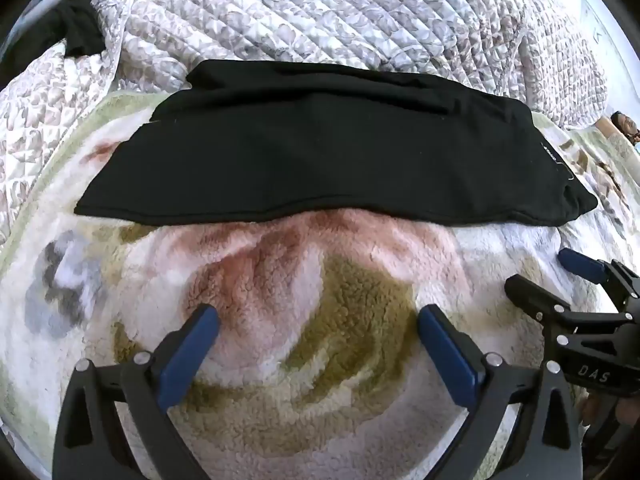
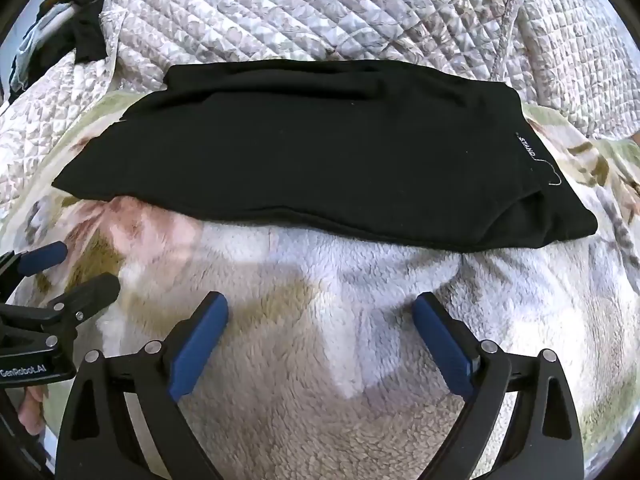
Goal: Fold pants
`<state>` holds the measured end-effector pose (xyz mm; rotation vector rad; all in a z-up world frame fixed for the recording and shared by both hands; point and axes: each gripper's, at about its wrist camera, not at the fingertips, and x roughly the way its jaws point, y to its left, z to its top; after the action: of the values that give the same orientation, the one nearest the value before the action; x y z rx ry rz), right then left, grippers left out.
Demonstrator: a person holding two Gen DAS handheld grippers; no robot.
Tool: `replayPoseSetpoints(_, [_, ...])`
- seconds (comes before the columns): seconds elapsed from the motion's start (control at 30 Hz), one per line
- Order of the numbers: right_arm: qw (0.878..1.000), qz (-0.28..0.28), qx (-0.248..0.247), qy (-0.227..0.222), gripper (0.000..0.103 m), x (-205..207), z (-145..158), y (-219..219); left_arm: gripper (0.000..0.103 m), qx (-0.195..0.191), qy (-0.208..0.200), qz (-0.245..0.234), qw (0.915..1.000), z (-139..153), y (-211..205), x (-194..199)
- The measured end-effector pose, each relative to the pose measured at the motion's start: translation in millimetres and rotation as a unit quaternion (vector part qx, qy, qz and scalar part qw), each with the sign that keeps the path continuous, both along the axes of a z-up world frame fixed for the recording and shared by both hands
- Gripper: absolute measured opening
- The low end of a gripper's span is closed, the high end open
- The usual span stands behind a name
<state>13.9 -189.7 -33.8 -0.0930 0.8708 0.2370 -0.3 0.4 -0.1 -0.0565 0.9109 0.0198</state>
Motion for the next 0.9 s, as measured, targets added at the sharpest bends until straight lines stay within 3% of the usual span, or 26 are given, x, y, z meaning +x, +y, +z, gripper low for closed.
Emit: replayPoseSetpoints(0.9, [1.000,-0.007,-0.008,0.000,0.100,6.5,0.2,4.6,0.103,-0.001,0.003,0.005,1.0000,-3.3,0.7,2.6])
